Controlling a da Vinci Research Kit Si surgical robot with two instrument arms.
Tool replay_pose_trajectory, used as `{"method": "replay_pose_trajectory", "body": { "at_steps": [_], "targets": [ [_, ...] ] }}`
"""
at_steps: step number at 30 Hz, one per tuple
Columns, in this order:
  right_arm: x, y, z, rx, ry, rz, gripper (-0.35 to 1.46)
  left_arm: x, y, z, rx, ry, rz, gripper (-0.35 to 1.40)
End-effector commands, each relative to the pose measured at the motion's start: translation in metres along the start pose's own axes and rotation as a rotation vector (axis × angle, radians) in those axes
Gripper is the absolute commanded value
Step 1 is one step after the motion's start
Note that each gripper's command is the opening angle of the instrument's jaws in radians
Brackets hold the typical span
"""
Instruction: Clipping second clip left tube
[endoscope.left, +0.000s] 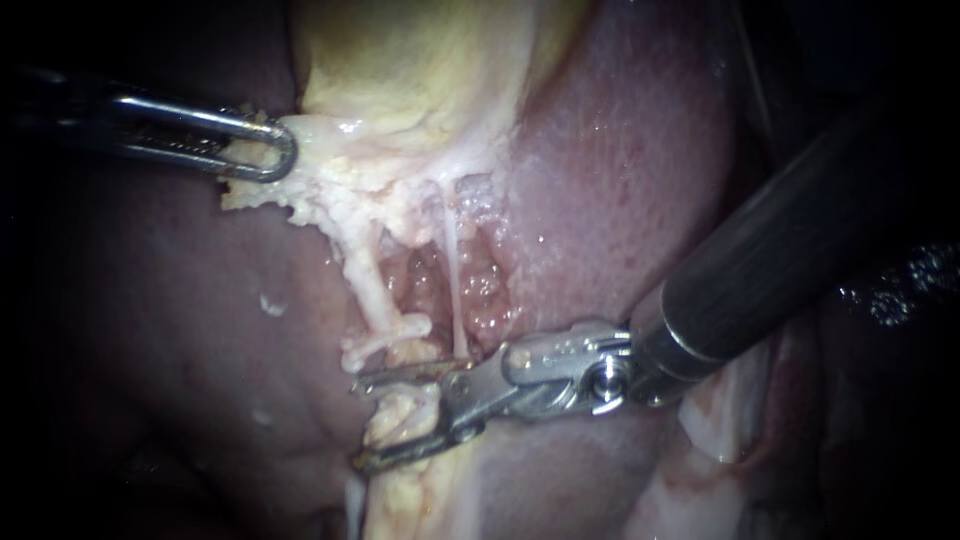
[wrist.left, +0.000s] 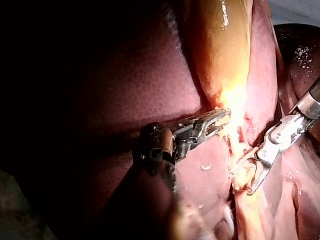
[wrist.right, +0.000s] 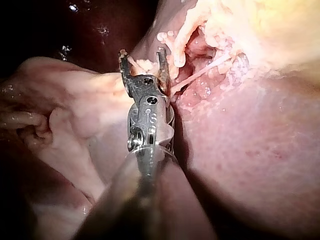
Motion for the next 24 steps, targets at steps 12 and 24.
{"method": "replay_pose_trajectory", "body": {
  "at_steps": [12, 24],
  "targets": [
    [0.0036, -0.0019, -0.0037, 0.029, 0.085, 0.033, 0.50, 0.0000, 0.0000, -0.0002, -0.001, -0.001, 0.000, -0.35],
    [0.0069, -0.0025, -0.0101, 0.063, 0.159, 0.059, 0.49, -0.0002, -0.0001, -0.0006, -0.003, -0.002, 0.001, -0.35]
  ]
}}
